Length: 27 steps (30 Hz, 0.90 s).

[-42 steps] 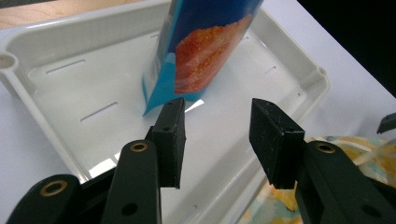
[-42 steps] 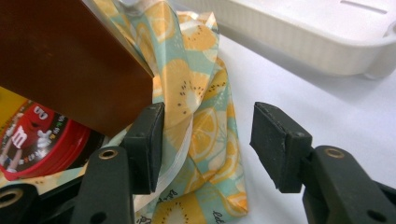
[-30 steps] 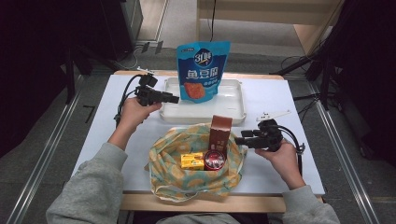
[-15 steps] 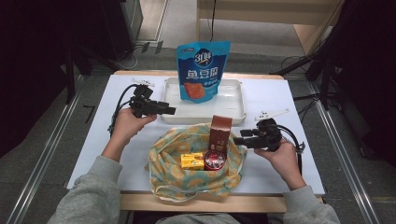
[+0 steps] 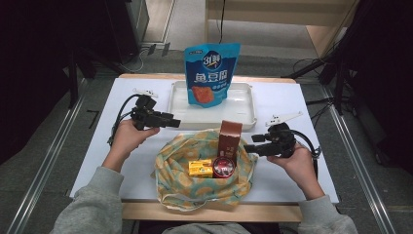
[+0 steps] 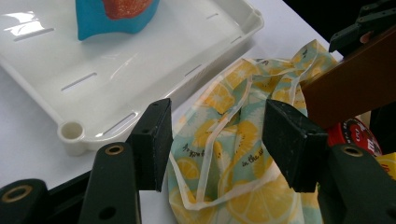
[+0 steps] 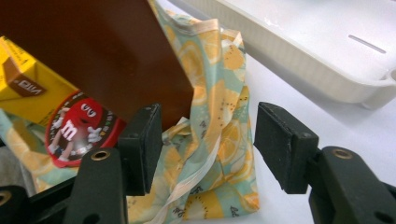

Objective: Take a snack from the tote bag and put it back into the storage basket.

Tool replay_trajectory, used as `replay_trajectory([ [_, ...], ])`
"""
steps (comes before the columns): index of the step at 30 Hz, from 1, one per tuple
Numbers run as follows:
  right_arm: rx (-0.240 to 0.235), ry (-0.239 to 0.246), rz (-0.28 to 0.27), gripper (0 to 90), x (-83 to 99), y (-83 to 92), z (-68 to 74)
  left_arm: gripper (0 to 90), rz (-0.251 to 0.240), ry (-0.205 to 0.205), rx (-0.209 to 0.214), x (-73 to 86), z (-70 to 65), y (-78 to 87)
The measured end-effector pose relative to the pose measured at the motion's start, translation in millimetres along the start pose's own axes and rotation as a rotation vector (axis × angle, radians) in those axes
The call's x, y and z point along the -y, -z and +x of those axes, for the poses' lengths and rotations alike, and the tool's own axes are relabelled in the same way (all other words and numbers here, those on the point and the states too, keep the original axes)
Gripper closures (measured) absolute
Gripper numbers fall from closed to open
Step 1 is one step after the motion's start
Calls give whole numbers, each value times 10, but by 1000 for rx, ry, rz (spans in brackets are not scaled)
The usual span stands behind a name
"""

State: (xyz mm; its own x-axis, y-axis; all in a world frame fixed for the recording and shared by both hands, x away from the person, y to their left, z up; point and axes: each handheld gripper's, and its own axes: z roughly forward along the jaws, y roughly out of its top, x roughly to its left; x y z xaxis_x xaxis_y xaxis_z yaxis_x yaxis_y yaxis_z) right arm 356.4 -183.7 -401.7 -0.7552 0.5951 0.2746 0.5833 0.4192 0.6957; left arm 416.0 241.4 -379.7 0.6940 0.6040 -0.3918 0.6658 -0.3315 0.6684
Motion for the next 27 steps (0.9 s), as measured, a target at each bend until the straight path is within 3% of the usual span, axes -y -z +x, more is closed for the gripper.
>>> replay_trajectory([
  [8, -13, 30, 9, 448, -79, 85, 115, 433, -14, -4, 10, 70, -30, 117],
  [15, -18, 50, 18, 419, -151, 154, 203, 428, -14, -6, 21, 88, -87, 167],
  [17, -25, 63, 23, 405, -176, 174, 225, 427, -20, 12, 33, 80, -99, 190],
  [27, -50, 102, 30, 337, -301, 218, 329, 424, -4, -1, 38, 82, -115, 235],
])
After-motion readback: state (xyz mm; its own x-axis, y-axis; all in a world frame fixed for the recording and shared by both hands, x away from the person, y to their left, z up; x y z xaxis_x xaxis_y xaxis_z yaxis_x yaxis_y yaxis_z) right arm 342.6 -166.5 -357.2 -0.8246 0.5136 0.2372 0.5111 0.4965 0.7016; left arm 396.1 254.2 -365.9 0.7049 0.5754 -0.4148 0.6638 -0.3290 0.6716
